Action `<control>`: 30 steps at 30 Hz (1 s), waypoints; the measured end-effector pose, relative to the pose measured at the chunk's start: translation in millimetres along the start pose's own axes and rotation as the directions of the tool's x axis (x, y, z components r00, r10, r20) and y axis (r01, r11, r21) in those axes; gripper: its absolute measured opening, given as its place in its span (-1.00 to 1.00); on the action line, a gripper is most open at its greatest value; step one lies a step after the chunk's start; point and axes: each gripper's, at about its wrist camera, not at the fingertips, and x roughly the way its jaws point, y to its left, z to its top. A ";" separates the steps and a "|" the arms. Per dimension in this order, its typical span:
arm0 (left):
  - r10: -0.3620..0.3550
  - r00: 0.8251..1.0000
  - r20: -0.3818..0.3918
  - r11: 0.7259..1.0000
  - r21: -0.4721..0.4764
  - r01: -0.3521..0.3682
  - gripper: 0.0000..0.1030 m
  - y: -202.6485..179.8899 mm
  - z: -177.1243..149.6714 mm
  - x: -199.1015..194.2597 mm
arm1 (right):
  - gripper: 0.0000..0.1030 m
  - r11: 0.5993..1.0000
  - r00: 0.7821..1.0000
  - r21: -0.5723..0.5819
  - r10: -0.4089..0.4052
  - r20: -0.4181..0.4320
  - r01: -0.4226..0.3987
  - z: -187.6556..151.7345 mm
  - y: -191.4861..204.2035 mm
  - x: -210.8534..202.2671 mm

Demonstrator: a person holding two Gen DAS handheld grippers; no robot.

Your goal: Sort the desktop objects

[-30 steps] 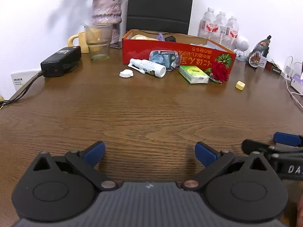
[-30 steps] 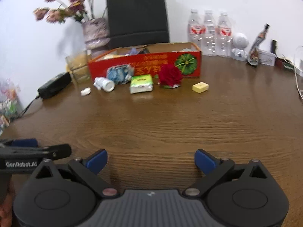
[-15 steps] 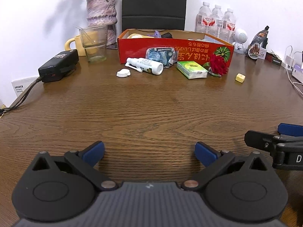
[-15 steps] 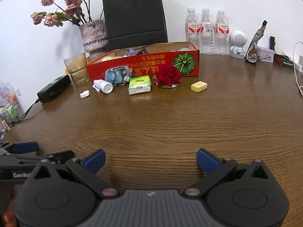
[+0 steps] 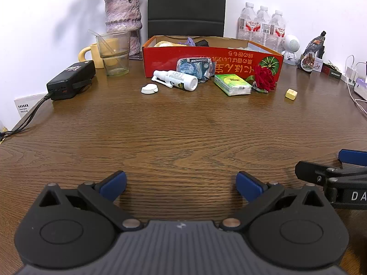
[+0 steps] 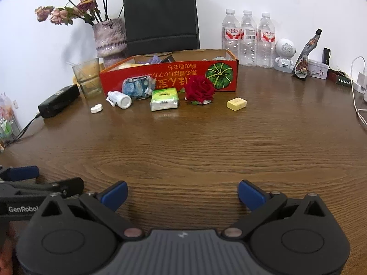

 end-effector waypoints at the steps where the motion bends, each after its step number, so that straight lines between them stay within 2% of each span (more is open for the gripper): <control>1: 0.000 1.000 0.000 1.000 0.000 0.000 1.00 -0.1 0.1 0.1 | 1.00 1.000 1.000 0.000 0.000 0.000 0.000 0.0 -0.1 0.0; 13: 0.002 1.000 0.000 1.000 -0.001 -0.002 1.00 -1.2 0.0 -0.4 | 1.00 1.000 1.000 0.008 -0.003 0.002 0.003 -0.3 -2.5 -1.5; 19: -0.015 1.000 0.000 1.000 -0.012 0.015 1.00 4.3 5.7 0.4 | 1.00 0.999 1.000 -0.031 -0.018 -0.011 0.018 0.2 3.5 0.5; 21: -0.044 0.999 0.005 0.999 -0.005 0.044 1.00 14.2 19.4 5.1 | 0.98 0.999 1.000 -0.047 0.006 -0.013 -0.007 1.1 5.1 0.6; 23: -0.060 0.998 0.004 0.998 0.035 0.059 1.00 25.4 41.2 15.2 | 0.83 0.997 0.998 -0.047 0.061 -0.017 -0.062 7.6 5.4 1.0; 24: -0.067 0.998 0.003 0.996 0.055 0.067 0.99 31.0 52.0 20.2 | 0.65 0.994 0.995 -0.040 0.099 -0.017 -0.099 15.3 5.4 2.0; 25: -0.072 0.997 0.019 0.995 0.075 0.070 0.97 37.6 65.2 27.5 | 0.58 0.990 0.991 -0.035 0.135 -0.014 -0.135 24.3 5.9 3.5; 27: -0.068 0.997 0.037 0.993 0.094 0.064 0.81 51.7 93.5 48.8 | 0.56 0.982 0.983 -0.049 0.181 0.007 -0.181 51.8 11.0 11.6; 30: -0.058 0.998 -0.017 0.995 0.085 0.060 0.72 66.7 126.8 87.4 | 0.55 0.978 0.981 -0.099 0.190 0.038 -0.186 97.8 20.4 42.6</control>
